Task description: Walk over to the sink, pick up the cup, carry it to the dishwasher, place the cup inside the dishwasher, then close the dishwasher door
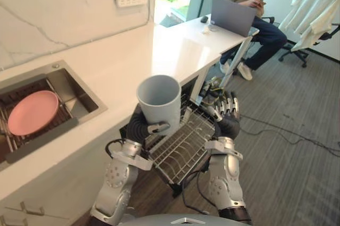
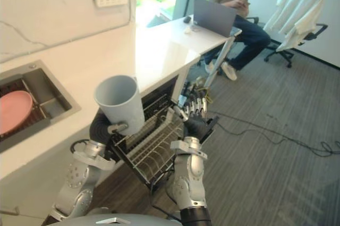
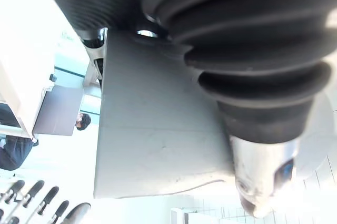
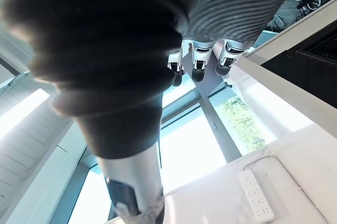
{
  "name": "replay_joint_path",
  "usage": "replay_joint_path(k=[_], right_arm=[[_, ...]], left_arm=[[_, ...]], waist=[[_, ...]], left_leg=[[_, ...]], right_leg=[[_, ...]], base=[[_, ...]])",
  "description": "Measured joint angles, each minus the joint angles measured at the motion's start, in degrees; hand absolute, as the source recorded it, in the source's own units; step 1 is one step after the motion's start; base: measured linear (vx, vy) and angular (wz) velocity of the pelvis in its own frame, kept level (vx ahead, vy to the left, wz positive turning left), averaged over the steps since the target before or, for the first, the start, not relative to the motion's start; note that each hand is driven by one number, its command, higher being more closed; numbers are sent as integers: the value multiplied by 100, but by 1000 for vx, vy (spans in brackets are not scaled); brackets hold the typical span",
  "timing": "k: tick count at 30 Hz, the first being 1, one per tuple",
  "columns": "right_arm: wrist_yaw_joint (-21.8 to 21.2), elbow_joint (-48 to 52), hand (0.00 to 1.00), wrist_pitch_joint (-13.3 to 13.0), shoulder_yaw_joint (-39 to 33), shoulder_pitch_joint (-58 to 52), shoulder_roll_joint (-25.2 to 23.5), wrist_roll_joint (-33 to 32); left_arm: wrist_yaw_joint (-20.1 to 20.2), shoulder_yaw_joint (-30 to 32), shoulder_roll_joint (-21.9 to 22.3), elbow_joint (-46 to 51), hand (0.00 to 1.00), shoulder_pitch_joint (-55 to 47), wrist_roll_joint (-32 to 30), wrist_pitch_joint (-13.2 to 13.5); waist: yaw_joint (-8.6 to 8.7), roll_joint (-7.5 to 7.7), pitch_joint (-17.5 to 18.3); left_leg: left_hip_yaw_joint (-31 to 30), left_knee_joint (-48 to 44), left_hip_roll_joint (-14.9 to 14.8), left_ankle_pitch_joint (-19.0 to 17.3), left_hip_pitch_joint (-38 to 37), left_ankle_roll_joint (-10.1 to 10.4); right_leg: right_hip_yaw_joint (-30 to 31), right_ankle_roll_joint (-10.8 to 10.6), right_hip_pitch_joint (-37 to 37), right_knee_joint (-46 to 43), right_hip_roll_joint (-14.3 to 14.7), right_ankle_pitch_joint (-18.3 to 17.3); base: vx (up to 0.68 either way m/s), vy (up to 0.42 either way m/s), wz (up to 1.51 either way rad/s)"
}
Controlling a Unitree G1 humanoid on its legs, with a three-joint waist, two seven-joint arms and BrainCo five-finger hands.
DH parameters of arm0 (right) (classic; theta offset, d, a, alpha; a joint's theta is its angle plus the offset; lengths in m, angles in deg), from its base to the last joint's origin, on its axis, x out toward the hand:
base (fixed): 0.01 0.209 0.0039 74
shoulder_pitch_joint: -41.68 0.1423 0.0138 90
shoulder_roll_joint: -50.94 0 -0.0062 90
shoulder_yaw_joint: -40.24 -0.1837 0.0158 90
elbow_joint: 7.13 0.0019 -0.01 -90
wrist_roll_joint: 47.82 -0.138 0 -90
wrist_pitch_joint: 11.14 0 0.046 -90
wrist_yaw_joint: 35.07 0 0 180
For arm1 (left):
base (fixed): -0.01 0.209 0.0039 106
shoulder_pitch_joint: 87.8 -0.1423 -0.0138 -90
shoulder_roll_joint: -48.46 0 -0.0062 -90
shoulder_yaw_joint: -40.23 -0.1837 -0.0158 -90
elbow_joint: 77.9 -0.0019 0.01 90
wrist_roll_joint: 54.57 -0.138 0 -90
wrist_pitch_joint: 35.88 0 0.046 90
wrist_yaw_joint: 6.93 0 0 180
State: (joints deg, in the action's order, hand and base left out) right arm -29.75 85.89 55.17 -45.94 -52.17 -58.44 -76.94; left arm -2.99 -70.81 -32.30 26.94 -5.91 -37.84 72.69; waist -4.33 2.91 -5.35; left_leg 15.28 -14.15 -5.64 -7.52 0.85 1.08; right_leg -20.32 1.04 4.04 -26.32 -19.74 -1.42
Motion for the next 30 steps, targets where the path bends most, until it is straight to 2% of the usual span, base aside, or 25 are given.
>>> replay_joint_path(k=[1,3,4,5,6,9,13,15,19,21,22,23,24,25,26,27,28,29,30], right_arm=[[-3,34,0,30,-56,14,27,39],[2,62,0,62,-197,175,108,39],[-4,62,0,137,-240,361,166,38],[-7,61,0,166,-243,452,193,36],[-20,62,0,206,-249,542,231,32],[-89,61,0,317,-360,413,418,0],[-340,67,0,565,-216,452,450,-16],[-482,64,0,769,-92,436,466,22],[-677,-4,0,889,32,541,557,252],[-784,0,0,895,-125,645,850,247],[-825,2,0,920,-352,705,1032,212],[-871,0,0,979,-481,746,1082,160],[-909,15,0,1037,-633,772,1137,103],[-912,123,0,1096,-847,735,1250,-71],[-910,160,0,1113,-904,710,1271,-94],[-895,323,0,1235,-957,568,1208,-98],[-891,527,0,1291,-961,404,1048,-115],[-897,572,0,1297,-948,351,962,-187],[-898,589,0,1389,-930,283,780,-306]], left_arm=[[-4,30,-47,-35,100,-7,7,6],[-10,73,-21,-30,100,-5,4,22],[-32,132,15,-25,100,-4,-1,24],[-41,175,28,-25,100,2,-4,22],[-64,258,76,-27,100,4,-6,8],[-69,332,250,-1,100,-3,-4,6],[-71,596,338,233,100,-87,-3,54],[-69,743,326,265,100,-144,1,118],[-68,861,338,262,100,-372,72,383],[-64,839,335,271,100,-392,59,506],[-70,785,326,319,100,-416,-4,523],[-68,777,325,352,100,-431,-9,530],[-67,740,318,385,100,-441,-7,532],[-68,712,339,415,100,-467,-8,529],[-68,704,331,419,100,-445,-4,534],[-70,668,300,447,100,-401,-3,524],[-116,631,258,482,100,-303,-36,563],[-175,607,259,483,100,-237,-104,576],[-307,507,256,484,100,-136,-227,583]], waist=[[-9,98,51],[-54,81,133],[-82,37,145],[-78,14,129],[-64,-26,104],[-31,-227,43],[-55,-252,37],[-53,-260,13],[-144,-328,-26],[12,-356,-34],[67,-375,-19],[69,-341,-32],[109,-234,-64],[188,-378,-14],[262,-452,37],[378,-473,79],[434,-427,72],[437,-426,57],[458,-359,30]], left_leg=[[-146,-21,39,-12,77,119],[-403,72,-27,61,255,228],[-436,91,-50,111,441,272],[-441,96,-52,133,522,292],[-444,87,-50,187,653,321],[-686,122,-100,260,649,343],[-840,169,-107,313,734,370],[-1090,272,-10,483,843,348],[-1147,588,11,750,756,331],[-1141,568,107,1009,881,276],[-973,1066,87,1011,702,161],[-727,1190,86,1012,606,141],[-254,893,80,819,610,-53],[225,580,-33,705,366,115],[194,865,37,712,252,157],[110,1309,196,929,84,128],[53,1578,329,1045,39,58],[61,1687,364,1100,2,37],[112,1911,422,1227,-69,16]], right_leg=[[91,-335,-79,341,94,178],[50,-473,-284,1106,391,158],[36,-650,-337,1694,534,250],[9,-712,-399,1986,593,287],[-89,-974,-454,2439,666,448],[-246,-931,-688,2773,845,571],[-380,-923,-750,2856,903,566],[-650,-924,-805,2911,892,565],[-752,-899,-794,2716,858,438],[-833,-924,-780,2363,746,175],[-1019,-930,-753,2207,621,97],[-1070,-938,-754,2215,529,96],[-1157,-966,-761,2206,367,105],[-1212,-1059,-908,2222,316,179],[-1234,-1113,-941,2207,319,201],[-1333,-1027,-979,2213,210,292],[-1377,-1039,-986,2225,141,301],[-1394,-1039,-981,2225,119,320],[-1461,-1011,-948,2230,98,312]], base=[[89,-245,26],[57,-225,-8],[28,-191,-31],[33,-217,-34],[37,-141,-17],[32,-106,13],[10,-36,24],[-18,-13,64],[-23,-1,35],[-75,37,78],[-88,52,71],[-102,83,52],[-23,90,35],[26,121,34],[35,156,36],[-14,192,39],[-54,159,35],[-55,122,26],[-32,81,15]])
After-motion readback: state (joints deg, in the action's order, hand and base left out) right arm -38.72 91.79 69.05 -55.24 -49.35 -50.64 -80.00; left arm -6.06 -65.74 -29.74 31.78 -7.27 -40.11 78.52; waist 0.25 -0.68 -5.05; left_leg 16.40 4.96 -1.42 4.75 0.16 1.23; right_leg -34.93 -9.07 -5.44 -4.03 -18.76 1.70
